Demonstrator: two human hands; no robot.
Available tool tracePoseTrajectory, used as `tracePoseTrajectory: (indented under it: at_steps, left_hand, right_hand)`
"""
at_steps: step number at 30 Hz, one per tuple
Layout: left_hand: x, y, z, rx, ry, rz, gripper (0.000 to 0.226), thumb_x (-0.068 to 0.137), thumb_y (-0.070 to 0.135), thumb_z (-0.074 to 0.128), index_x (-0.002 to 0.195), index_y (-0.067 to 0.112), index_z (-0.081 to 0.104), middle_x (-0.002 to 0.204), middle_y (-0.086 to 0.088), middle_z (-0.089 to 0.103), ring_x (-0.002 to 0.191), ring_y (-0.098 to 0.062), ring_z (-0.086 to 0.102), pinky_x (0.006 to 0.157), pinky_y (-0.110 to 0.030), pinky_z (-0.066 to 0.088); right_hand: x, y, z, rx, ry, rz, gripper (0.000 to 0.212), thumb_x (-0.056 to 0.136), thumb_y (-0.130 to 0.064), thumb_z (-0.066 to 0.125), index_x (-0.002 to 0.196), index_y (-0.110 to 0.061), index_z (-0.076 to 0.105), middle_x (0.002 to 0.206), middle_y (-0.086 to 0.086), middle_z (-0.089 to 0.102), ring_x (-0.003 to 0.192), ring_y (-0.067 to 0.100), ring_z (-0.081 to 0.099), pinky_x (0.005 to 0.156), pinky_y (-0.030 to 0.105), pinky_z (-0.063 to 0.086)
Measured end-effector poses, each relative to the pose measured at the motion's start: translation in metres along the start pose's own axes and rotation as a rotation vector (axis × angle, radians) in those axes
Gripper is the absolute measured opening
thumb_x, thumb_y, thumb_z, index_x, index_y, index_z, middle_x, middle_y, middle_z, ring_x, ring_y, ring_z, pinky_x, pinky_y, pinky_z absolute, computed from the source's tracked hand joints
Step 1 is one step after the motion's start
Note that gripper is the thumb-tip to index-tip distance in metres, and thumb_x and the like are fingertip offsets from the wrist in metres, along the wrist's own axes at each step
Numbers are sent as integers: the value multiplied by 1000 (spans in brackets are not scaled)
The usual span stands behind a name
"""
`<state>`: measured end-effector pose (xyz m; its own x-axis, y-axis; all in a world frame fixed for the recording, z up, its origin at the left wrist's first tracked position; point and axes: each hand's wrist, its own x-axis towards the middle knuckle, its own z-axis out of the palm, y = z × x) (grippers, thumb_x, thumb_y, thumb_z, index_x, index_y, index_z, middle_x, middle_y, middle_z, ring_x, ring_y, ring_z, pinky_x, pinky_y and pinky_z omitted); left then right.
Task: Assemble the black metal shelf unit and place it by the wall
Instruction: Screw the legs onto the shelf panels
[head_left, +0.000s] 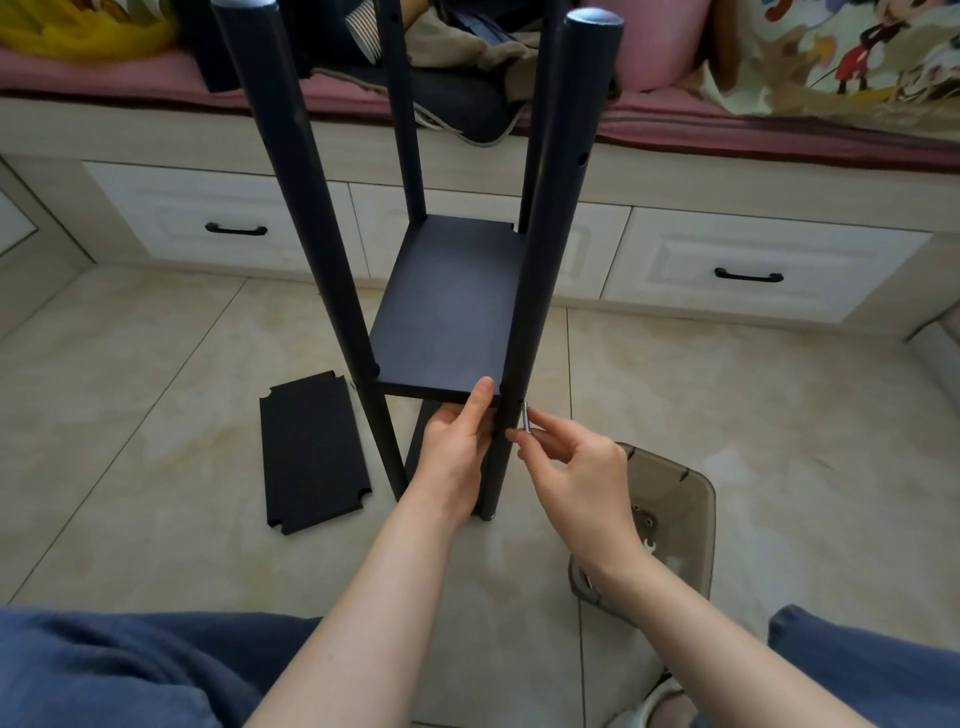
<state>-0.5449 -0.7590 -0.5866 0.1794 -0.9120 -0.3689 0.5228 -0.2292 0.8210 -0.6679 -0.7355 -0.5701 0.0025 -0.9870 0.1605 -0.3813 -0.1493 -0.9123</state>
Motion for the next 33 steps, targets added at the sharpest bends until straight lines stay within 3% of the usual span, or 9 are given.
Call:
tracePoseTrajectory:
  at_steps: [3, 8, 12, 17, 24, 30, 33]
  left_hand:
    - [-2, 1, 0, 4, 0, -7, 36, 95, 33, 63, 119, 7, 65, 115, -13, 74, 107, -21, 72, 92, -28, 53]
    - [-5, 3, 2, 26, -8, -12, 31, 97, 34, 61, 117, 12, 66, 113, -8, 75, 106, -19, 72, 85, -23, 52]
    - [-6, 3, 2, 21, 6, -10, 25, 97, 35, 60, 113, 17, 66, 111, -5, 76, 105, -17, 72, 81, -20, 52]
    - [-6, 3, 4, 18, 0, -10, 30, 97, 34, 60, 118, 14, 65, 113, -7, 75, 105, -17, 72, 86, -23, 54]
    - [-6, 4, 4, 19, -4, 2, 30, 100, 31, 57, 120, 10, 65, 114, -10, 75, 104, -18, 73, 79, -19, 55]
    - [-5, 3, 6, 29, 1, 19, 36, 101, 29, 56, 127, 4, 61, 119, -14, 72, 108, -22, 71, 94, -26, 54]
    - [-6, 4, 8, 16, 6, 18, 29, 101, 29, 55, 120, 8, 64, 113, -10, 75, 103, -19, 73, 84, -20, 56]
  right_hand:
    - [-1, -1, 1, 27, 0, 13, 30, 90, -9, 70, 120, -10, 69, 102, -7, 73, 91, -12, 66, 81, 4, 48]
    - [10, 2, -4, 126, 29, 131, 21, 95, -9, 63, 106, -24, 71, 95, -5, 76, 87, 3, 71, 80, 19, 55]
    - [10, 1, -4, 153, 16, 144, 21, 93, -9, 65, 100, -28, 69, 94, -4, 76, 88, 6, 71, 83, 27, 58]
    - [11, -4, 0, 252, -16, 187, 16, 90, -7, 70, 103, -15, 70, 92, 0, 77, 85, 6, 73, 83, 21, 57]
    - [19, -4, 0, 318, -40, 209, 12, 92, -5, 66, 103, -8, 67, 91, 4, 77, 80, 6, 73, 71, 15, 54]
    - [23, -2, -1, 343, -55, 229, 9, 94, -4, 62, 101, -7, 66, 86, 4, 76, 77, 11, 73, 69, 15, 53]
    - [25, -2, -2, 323, -60, 238, 7, 92, -6, 66, 98, -10, 66, 85, 4, 77, 77, 11, 74, 69, 15, 53]
